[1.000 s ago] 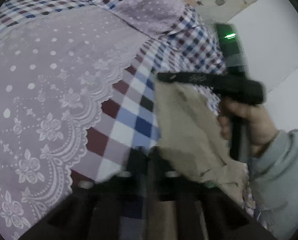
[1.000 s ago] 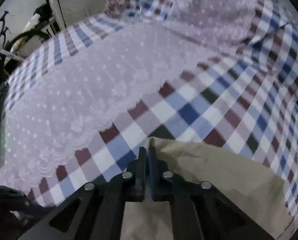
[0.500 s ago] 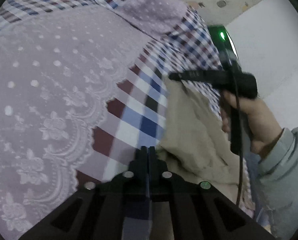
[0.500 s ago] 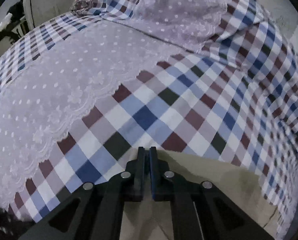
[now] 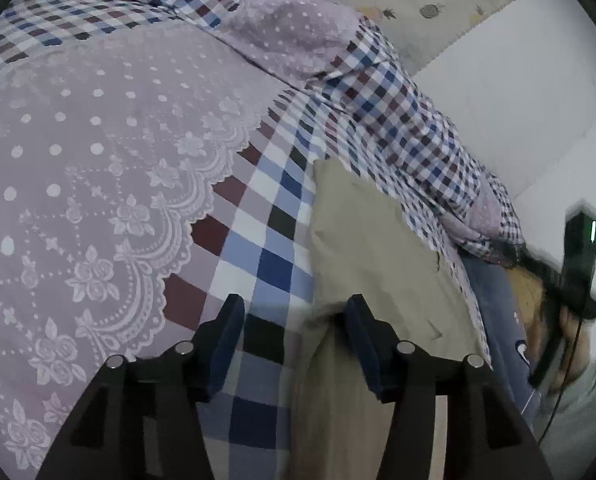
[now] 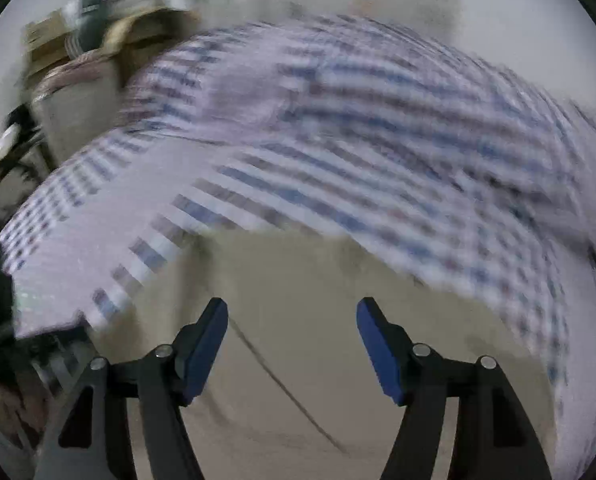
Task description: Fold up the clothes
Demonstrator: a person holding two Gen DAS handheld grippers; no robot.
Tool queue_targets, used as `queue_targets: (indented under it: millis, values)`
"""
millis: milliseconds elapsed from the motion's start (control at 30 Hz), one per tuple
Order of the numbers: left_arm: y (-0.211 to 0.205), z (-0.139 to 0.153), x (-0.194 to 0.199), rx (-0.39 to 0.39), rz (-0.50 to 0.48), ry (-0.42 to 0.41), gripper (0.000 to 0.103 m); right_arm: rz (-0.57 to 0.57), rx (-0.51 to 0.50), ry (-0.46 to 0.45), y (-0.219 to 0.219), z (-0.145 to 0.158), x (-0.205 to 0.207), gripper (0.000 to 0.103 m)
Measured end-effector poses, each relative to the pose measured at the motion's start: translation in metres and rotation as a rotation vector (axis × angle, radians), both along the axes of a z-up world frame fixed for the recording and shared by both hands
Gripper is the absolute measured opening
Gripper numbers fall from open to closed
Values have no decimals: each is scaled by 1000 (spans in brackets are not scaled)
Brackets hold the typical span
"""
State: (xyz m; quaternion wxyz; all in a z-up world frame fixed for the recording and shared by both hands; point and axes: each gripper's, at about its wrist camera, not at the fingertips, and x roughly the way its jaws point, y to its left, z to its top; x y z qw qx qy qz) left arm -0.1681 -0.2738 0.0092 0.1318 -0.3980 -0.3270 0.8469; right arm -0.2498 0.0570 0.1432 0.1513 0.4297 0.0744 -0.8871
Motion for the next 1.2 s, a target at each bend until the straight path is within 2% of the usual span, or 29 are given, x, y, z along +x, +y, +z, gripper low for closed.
queue_targets:
  millis: [100, 133, 167, 233, 267, 333, 433, 567, 667, 700, 733, 767, 800, 900, 1000, 1167, 1200]
  values:
    - [-5, 2, 7, 17, 17, 3, 56, -156, -18, -70, 67, -19, 18, 71]
    - [-8, 2, 13, 17, 19, 6, 49, -208, -25, -95, 89, -26, 24, 71]
    - [-8, 2, 16, 6, 17, 4, 34, -261, -33, -121, 110, -33, 29, 71]
    - [-1, -2, 12, -33, 12, -23, 15, -322, -69, -151, 141, -45, 37, 71]
    - [4, -4, 10, -54, 5, -36, 9, -343, -76, -169, 152, -51, 40, 71]
    - [8, -8, 9, -74, 4, -44, 8, -376, -87, -203, 168, -64, 45, 71]
    - [5, -12, 10, -48, 15, -39, 6, -393, -121, -248, 180, -83, 48, 71]
    - [1, -17, 14, -27, 27, -39, 5, -403, -91, -262, 184, -100, 39, 71]
    - [-1, -18, 17, -29, 28, -39, 5, -365, -100, -276, 175, -115, 28, 70]
    - [-2, -18, 18, -32, 28, -39, 5, -353, -94, -270, 171, -116, 28, 64]
    - [-2, -17, 19, -37, 29, -40, 5, -333, -77, -249, 164, -116, 27, 53]
    - [0, -15, 18, -45, 29, -43, 5, -311, -78, -231, 160, -115, 28, 16]
    - [3, -13, 16, -54, 29, -45, 5, -290, -79, -214, 156, -114, 29, 4]
    - [5, -7, 15, -68, 37, -51, 4, -240, -19, -146, 138, -103, 30, 3]
    - [1, -6, 17, -59, 59, -61, 2, -211, 19, -32, 128, -73, 31, 3]
    - [-3, -5, 23, -48, 86, -65, 2, -142, -71, 280, 113, 3, 69, 3]
    - [-2, -4, 24, -52, 84, -63, 2, -145, -69, 286, 112, 7, 77, 3]
